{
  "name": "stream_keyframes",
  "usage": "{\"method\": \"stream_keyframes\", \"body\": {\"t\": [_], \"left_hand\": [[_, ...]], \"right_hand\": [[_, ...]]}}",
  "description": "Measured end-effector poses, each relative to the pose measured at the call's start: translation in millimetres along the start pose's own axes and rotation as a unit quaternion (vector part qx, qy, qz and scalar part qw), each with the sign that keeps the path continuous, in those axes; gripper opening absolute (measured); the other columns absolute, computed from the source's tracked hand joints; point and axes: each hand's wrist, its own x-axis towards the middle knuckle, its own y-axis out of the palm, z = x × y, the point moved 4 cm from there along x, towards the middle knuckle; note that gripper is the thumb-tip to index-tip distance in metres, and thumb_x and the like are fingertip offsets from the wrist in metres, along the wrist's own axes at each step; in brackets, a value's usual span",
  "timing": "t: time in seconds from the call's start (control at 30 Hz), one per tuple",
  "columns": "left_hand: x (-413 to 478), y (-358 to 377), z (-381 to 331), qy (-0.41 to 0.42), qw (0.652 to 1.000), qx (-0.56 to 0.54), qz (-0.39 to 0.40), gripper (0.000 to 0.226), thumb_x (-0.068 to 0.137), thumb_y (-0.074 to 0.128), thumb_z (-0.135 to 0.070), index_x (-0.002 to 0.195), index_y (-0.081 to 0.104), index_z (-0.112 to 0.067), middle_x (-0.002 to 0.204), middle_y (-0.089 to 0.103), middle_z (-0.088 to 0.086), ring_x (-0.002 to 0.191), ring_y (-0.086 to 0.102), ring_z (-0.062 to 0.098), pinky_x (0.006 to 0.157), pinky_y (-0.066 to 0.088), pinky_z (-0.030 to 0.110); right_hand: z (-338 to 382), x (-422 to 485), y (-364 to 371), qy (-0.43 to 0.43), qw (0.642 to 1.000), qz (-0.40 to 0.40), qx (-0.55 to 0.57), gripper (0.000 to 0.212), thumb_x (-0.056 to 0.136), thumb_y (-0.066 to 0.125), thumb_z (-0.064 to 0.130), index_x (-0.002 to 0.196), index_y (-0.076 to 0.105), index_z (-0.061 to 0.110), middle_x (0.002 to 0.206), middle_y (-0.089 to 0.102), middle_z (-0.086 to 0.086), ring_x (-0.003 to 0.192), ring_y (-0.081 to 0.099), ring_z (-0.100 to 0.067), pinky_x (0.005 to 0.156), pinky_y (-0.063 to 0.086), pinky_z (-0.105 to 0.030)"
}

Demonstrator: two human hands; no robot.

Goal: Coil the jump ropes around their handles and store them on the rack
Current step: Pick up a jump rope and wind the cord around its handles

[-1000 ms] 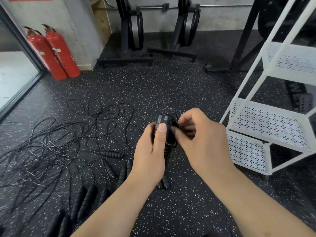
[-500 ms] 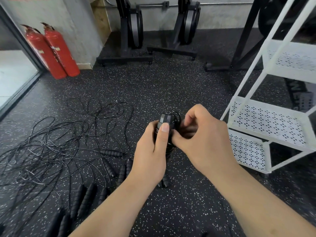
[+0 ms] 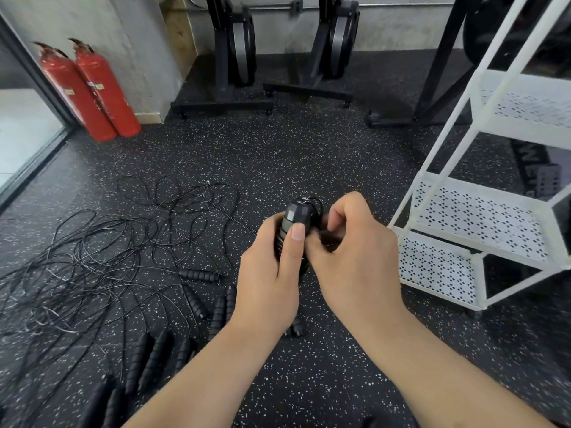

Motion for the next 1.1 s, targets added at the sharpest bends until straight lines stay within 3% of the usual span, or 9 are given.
{"method": "stream_keyframes", "body": {"t": [0.1,0.23,0.43,0.53,0.67,0.9,1.0,1.1], "left_hand": [[-1.0,-1.4,-0.9,0.001,1.0,-0.001,0.0,0.05,0.104,0.037,-0.068,0.123,0.064,-0.031,0.095,0.072,-0.01,0.082,0.065,0.02,0.068,0.05,0.03],[-1.2,-3.0,0.7,0.016,1.0,0.008,-0.001,0.048,0.107,0.039,-0.064,0.129,0.064,-0.029,0.102,0.072,-0.02,0.086,0.068,0.007,0.07,0.051,0.018],[3.7,-0.2,3.2,-0.027,0.998,-0.063,0.0,0.046,0.103,0.038,-0.06,0.116,0.065,-0.025,0.103,0.072,-0.019,0.093,0.067,0.001,0.077,0.048,0.016],[1.8,-0.5,3.5,-0.02,0.999,-0.046,0.003,0.044,0.104,0.038,-0.06,0.115,0.064,-0.027,0.101,0.072,-0.019,0.089,0.067,0.002,0.074,0.049,0.019],[-2.2,0.8,-1.9,-0.006,0.999,-0.034,0.001,0.043,0.104,0.04,-0.057,0.125,0.064,-0.029,0.104,0.073,-0.022,0.091,0.07,0.005,0.074,0.053,0.019],[-3.0,-1.8,1.9,0.017,1.0,0.008,0.007,0.043,0.107,0.042,-0.055,0.131,0.065,-0.028,0.11,0.071,-0.029,0.101,0.068,-0.004,0.079,0.047,0.009],[0.5,-0.3,1.7,-0.022,0.999,-0.043,0.017,0.043,0.108,0.041,-0.057,0.12,0.069,-0.027,0.103,0.075,-0.016,0.094,0.069,0.002,0.079,0.052,0.019],[3.0,3.5,-2.5,-0.108,0.985,-0.127,0.034,0.052,0.106,0.041,-0.062,0.108,0.073,-0.02,0.096,0.077,0.008,0.083,0.071,0.02,0.077,0.059,0.045]], "right_hand": [[0.2,-1.7,4.2,0.014,1.0,0.012,0.014,0.034,0.092,0.077,0.034,0.09,0.042,0.031,0.071,0.061,0.009,0.065,0.06,-0.009,0.062,0.048,-0.029],[-1.4,-2.4,6.9,0.024,0.998,0.021,0.048,0.03,0.095,0.074,0.026,0.099,0.044,0.029,0.08,0.064,0.012,0.072,0.063,-0.007,0.068,0.053,-0.034],[-3.3,3.9,5.1,-0.015,0.995,0.064,0.069,0.035,0.1,0.073,0.024,0.123,0.05,0.036,0.096,0.066,0.02,0.092,0.066,0.004,0.078,0.054,-0.016],[-3.4,0.5,7.2,-0.012,0.997,0.053,0.051,0.034,0.102,0.069,0.03,0.132,0.055,0.037,0.101,0.067,0.021,0.094,0.066,0.003,0.084,0.055,-0.021],[-1.5,-1.8,8.3,0.022,0.996,0.017,0.087,0.018,0.102,0.066,0.032,0.119,0.064,0.038,0.102,0.071,0.02,0.096,0.068,0.001,0.089,0.058,-0.033],[-3.7,1.0,8.1,0.079,0.989,0.043,0.116,0.015,0.1,0.068,0.03,0.108,0.06,0.04,0.096,0.07,0.021,0.091,0.066,0.005,0.086,0.057,-0.03],[-5.1,6.2,4.0,0.095,0.982,0.035,0.161,0.02,0.096,0.075,0.022,0.106,0.068,0.038,0.095,0.072,0.021,0.09,0.067,0.006,0.082,0.057,-0.022],[-13.6,17.8,-1.7,0.157,0.947,0.073,0.272,0.03,0.089,0.083,0.009,0.108,0.076,0.031,0.089,0.074,0.014,0.077,0.067,0.002,0.068,0.053,-0.014]]}}
